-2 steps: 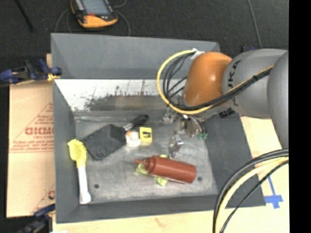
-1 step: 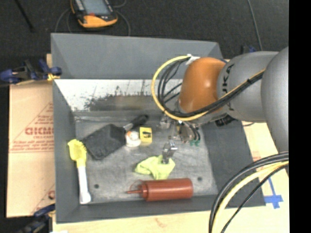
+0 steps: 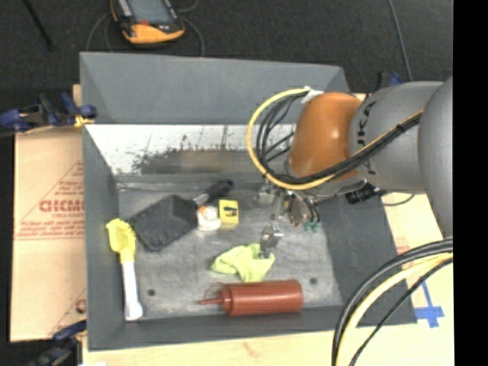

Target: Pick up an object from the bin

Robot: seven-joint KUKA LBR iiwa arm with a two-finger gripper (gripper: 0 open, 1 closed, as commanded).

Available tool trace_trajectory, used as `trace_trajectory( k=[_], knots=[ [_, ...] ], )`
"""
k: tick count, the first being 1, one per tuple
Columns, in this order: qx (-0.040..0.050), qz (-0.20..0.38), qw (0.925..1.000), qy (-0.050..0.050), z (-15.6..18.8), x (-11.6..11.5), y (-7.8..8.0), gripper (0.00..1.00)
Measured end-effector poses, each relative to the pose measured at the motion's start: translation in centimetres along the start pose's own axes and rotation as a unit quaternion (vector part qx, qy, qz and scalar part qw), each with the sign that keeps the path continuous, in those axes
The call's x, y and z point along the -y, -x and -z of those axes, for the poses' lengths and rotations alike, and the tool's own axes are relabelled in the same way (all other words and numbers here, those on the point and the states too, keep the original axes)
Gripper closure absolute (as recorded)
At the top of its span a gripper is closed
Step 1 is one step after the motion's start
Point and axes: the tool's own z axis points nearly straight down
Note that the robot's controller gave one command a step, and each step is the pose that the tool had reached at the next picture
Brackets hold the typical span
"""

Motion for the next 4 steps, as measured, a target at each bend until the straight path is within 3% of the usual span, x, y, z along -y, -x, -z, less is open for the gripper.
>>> trace_trajectory(
  k=[1,2,4],
  knots=[
    [0.0015,0.028,0.9996,0.000,-2.96,1.74,0.51,0.00],
    [0.0020,-0.075,0.9972,-0.002,-2.71,1.57,0.41,1.00],
    [0.0009,-0.081,0.9967,-0.002,-2.28,1.46,0.29,1.00]
  ],
)
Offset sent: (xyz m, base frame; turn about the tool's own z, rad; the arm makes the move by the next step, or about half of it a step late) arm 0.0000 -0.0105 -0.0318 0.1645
